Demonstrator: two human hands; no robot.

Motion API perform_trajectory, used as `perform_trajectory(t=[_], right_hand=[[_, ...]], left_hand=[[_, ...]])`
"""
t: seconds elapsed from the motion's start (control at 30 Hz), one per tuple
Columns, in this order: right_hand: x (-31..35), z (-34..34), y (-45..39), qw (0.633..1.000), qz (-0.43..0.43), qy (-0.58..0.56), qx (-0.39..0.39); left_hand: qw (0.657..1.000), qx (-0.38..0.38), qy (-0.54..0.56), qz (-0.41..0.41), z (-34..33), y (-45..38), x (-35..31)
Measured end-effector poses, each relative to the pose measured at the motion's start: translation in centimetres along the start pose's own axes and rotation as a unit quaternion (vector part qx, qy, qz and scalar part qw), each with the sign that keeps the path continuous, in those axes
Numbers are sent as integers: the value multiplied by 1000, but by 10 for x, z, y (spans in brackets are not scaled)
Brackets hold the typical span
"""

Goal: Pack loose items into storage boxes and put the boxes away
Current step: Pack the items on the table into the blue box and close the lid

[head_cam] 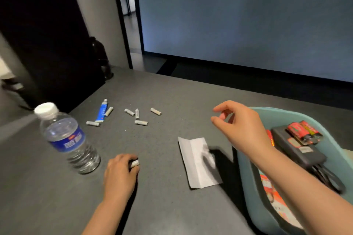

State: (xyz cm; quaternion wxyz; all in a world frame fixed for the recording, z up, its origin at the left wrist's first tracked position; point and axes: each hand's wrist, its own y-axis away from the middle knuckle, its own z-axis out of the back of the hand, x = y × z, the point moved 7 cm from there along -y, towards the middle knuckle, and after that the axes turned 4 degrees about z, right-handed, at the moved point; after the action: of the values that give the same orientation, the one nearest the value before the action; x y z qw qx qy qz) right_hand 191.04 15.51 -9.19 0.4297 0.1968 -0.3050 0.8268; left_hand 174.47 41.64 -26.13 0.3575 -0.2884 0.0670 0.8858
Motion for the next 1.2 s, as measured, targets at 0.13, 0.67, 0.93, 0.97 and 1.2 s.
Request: perform_trajectory(t=[0.13,0.67,0.93,0.97,1.2], right_hand=[[43,-50,3,998,11,-49,44],[56,-206,-31,975,-31,22,218],[54,-283,-76,964,-14,94,248],[53,-290,-78,963,-16,102,249],[48,-291,-66,971,-15,95,220]], left_hand=[[1000,9,4,4,11,2,10],[963,243,-36,-116,-2,-9,-11],[972,205,6,-114,3,-35,-6],[974,194,28,-109,4,-37,-5],[974,163,148,-49,3,-41,2]])
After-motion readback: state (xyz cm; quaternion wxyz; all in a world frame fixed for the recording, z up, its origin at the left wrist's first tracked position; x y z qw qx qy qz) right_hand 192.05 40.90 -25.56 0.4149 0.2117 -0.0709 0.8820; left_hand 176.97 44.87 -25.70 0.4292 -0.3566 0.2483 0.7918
